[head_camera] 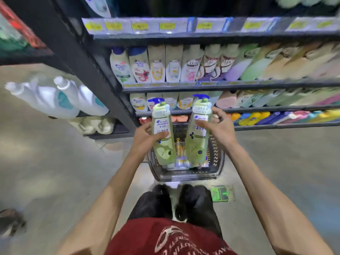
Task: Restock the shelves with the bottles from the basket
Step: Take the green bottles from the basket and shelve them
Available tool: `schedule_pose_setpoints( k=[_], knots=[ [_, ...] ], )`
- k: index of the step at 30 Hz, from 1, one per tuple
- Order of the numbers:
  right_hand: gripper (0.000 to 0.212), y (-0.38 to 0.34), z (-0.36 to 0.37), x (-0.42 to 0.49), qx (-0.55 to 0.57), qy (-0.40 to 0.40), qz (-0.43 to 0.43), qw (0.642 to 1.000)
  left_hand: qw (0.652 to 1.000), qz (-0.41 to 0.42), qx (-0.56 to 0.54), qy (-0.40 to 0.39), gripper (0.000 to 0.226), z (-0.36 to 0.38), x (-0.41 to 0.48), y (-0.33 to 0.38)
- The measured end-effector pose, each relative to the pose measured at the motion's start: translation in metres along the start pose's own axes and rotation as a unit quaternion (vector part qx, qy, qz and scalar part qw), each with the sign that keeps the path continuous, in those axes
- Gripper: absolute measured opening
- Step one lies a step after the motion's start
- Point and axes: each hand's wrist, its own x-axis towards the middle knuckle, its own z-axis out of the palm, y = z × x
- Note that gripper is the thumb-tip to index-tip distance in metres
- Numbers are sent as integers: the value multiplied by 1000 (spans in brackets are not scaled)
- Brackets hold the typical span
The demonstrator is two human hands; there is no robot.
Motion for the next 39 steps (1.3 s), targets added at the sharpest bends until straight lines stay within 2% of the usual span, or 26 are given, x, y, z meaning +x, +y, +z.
schedule_pose_setpoints(
  k=[3,8,15,20,23,27,35,39],
  knots=[
    [58,-30,-7,-16,21,-35,-7,999,1000,15,-5,12,40,-2,-28,36],
    [72,-64,-14,-34,57,-64,-11,996,996,54,-53,40,37,0,-64,82],
    [59,-99,-29,-41,63,-114,-64,989,988,119,-81,49,37,9,-99,115],
    [58,-119,-35,-41,77,-133,-84,985,983,133,-81,95,42,12,-111,122],
    [45,-126,-38,-40,74,-140,-90,983,983,136,-64,100,43,11,-111,128],
    [39,-137,-37,-36,80,-132,-97,983,979,158,-69,105,48,7,-107,137],
    [52,-171,-14,-8,73,-129,-155,977,977,185,-65,80,54,-20,-70,166],
    [45,-198,11,7,69,-110,-190,973,975,204,-54,70,46,-46,-44,184]
  ],
)
